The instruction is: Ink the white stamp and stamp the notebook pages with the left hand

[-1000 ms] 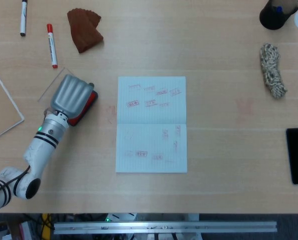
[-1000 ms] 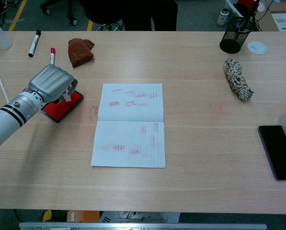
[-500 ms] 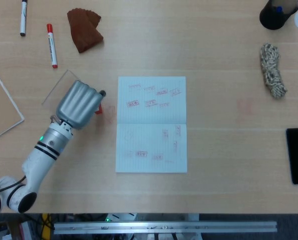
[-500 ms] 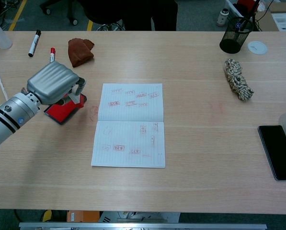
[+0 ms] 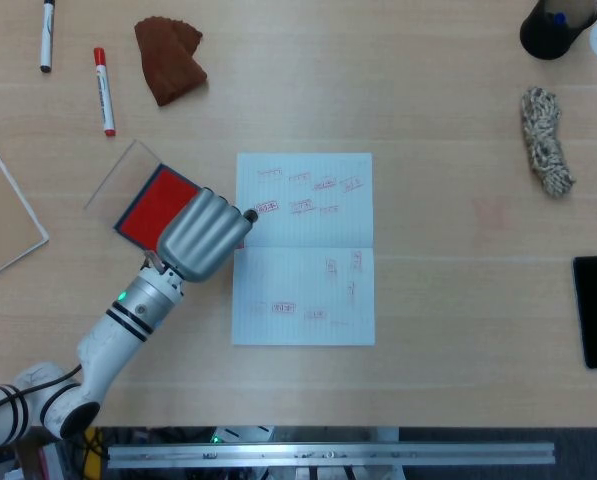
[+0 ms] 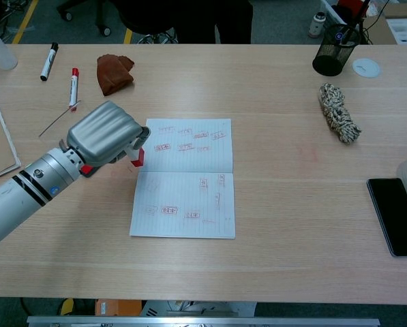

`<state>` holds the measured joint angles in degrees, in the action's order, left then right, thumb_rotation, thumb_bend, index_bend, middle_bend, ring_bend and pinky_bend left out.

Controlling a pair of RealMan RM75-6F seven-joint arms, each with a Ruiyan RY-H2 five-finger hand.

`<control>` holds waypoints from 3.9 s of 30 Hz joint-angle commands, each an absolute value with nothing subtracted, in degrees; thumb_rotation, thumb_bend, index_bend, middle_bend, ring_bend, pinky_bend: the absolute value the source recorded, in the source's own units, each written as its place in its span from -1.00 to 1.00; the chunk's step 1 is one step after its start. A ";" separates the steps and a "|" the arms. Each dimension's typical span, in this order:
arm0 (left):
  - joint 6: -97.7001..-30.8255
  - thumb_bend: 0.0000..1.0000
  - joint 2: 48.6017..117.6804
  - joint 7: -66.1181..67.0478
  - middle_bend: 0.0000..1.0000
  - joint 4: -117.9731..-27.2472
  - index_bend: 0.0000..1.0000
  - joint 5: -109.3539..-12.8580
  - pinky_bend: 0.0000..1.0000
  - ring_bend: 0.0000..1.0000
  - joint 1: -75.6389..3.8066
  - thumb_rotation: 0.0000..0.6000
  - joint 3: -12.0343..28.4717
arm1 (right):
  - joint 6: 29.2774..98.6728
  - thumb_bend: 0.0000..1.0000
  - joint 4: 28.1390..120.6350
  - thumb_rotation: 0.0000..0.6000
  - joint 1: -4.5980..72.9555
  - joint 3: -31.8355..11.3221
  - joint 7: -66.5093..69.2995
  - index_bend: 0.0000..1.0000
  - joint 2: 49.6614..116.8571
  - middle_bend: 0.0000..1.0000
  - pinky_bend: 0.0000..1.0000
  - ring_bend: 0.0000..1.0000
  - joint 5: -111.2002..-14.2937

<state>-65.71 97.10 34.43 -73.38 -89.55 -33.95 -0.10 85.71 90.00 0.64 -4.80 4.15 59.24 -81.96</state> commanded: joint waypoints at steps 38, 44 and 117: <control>-61.10 -0.44 107.99 35.29 1.00 -58.76 0.19 -87.19 1.00 1.00 -35.75 1.00 0.71 | 85.61 -0.48 89.69 1.00 0.21 -4.90 4.37 -0.35 59.21 -0.23 -0.16 -0.38 -81.39; -60.23 -0.44 107.94 35.16 1.00 -59.35 0.18 -86.61 1.00 1.00 -35.88 1.00 0.78 | 85.79 -0.48 89.53 1.00 0.00 -4.86 4.52 -0.35 59.24 -0.23 -0.16 -0.38 -81.35; -63.37 -0.44 106.31 40.82 1.00 -67.33 0.18 -90.60 1.00 1.00 -30.09 1.00 -3.77 | 85.45 -0.48 87.08 1.00 -0.40 -4.97 7.03 -0.35 59.90 -0.23 -0.16 -0.38 -81.11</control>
<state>-63.38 106.30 40.82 -67.34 -90.60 -30.09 -3.77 85.45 87.07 -0.41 -4.97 7.03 59.90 -81.10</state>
